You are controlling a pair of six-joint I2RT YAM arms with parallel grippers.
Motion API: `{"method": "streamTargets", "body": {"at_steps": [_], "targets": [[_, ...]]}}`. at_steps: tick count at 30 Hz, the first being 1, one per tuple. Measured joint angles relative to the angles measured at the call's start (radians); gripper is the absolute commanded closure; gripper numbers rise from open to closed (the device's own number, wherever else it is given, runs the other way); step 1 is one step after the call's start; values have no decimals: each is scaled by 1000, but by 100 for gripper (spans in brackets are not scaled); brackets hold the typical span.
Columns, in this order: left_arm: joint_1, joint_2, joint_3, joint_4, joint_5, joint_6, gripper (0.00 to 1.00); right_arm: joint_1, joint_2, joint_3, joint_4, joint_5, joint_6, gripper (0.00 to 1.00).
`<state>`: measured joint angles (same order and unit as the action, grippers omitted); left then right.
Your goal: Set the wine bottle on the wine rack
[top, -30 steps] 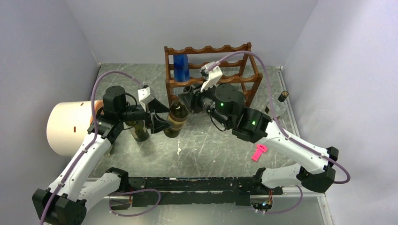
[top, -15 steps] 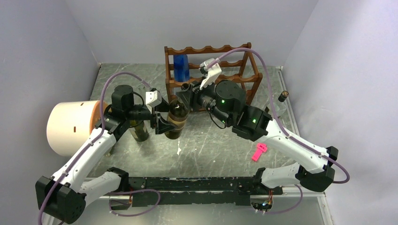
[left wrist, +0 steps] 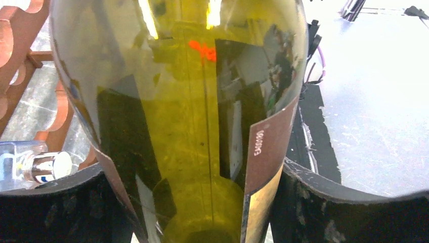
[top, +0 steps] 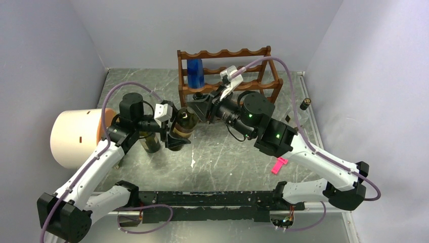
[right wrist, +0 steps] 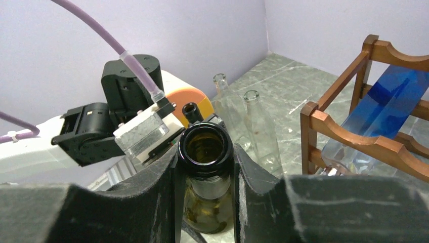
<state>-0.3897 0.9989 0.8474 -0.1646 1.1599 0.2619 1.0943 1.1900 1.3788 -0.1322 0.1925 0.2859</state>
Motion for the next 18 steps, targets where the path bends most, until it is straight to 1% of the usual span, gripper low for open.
{"method": "streamTargets", "body": {"at_steps": [1, 2, 3, 6, 7, 8, 12, 18], "targets": [[0, -5, 0, 2, -8, -2, 66, 1, -6, -6, 6, -3, -5, 97], [0, -10, 0, 5, -14, -3, 89, 1, -11, -13, 14, -4, -6, 90], [-1, -18, 0, 4, -25, -5, 92, 1, -16, -16, 17, -10, -6, 80], [-6, -40, 0, 6, -60, 1, 93, 1, -27, -19, 21, -25, -13, 46], [-7, -48, 0, 5, -72, 9, 93, 1, -32, -23, 21, -29, -11, 38], [-8, -53, 0, 6, -87, 26, 93, 3, -41, -28, 19, -30, -2, 33], [-8, -43, 51, -13, -172, 145, 93, 2, -92, -41, -29, -16, 23, 30], [-8, 27, 198, -40, -277, 413, 93, 2, -122, -8, -203, -5, 48, 27]]}}
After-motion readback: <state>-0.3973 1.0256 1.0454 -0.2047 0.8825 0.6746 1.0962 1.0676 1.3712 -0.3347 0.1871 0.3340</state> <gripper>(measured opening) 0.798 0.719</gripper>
